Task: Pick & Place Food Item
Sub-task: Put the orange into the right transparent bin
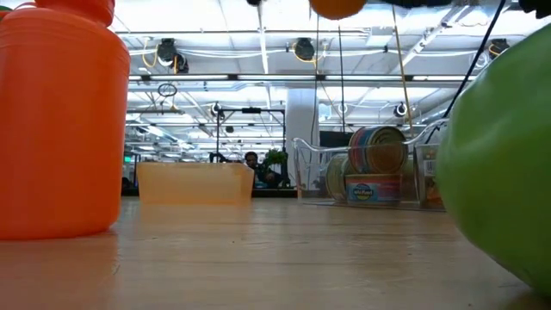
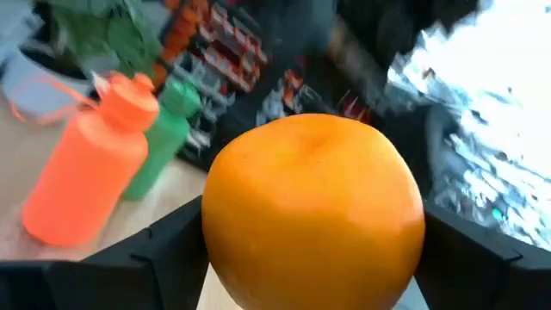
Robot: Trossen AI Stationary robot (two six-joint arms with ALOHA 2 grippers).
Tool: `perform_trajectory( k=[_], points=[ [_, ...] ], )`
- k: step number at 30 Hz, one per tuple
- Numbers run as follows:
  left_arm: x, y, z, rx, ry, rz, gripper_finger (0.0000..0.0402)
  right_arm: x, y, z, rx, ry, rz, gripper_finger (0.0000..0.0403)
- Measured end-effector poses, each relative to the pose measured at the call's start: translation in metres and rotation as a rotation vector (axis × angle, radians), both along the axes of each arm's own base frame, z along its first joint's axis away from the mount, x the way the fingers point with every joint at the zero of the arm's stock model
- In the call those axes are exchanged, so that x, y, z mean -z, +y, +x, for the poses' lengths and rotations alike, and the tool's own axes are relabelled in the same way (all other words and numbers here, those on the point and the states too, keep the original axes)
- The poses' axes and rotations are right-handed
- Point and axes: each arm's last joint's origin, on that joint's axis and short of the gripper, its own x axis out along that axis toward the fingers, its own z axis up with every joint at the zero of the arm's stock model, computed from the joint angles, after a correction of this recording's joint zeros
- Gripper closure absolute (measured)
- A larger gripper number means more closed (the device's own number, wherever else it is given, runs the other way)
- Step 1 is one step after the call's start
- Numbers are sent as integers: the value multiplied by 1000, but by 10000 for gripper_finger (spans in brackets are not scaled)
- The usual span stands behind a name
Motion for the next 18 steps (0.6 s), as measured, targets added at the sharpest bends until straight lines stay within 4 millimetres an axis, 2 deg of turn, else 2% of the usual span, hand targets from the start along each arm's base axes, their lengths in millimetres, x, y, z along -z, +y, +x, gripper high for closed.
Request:
perform_trajectory(
  k=[5, 9, 12, 18],
  points=[
    [-29, 8, -32, -25, -9, 62, 12, -6, -9, -10, 87, 53, 86, 90],
    [-32, 5, -45, -1, 38, 120, 12, -17, -26, -25, 207, 82, 187, 90],
    [-27, 1, -46, 20, 80, 151, 12, -16, -53, -41, 305, 84, 291, 90],
    [-4, 7, -43, -79, 96, 186, 11, 9, -126, -85, 586, -23, 410, 90]
  ],
)
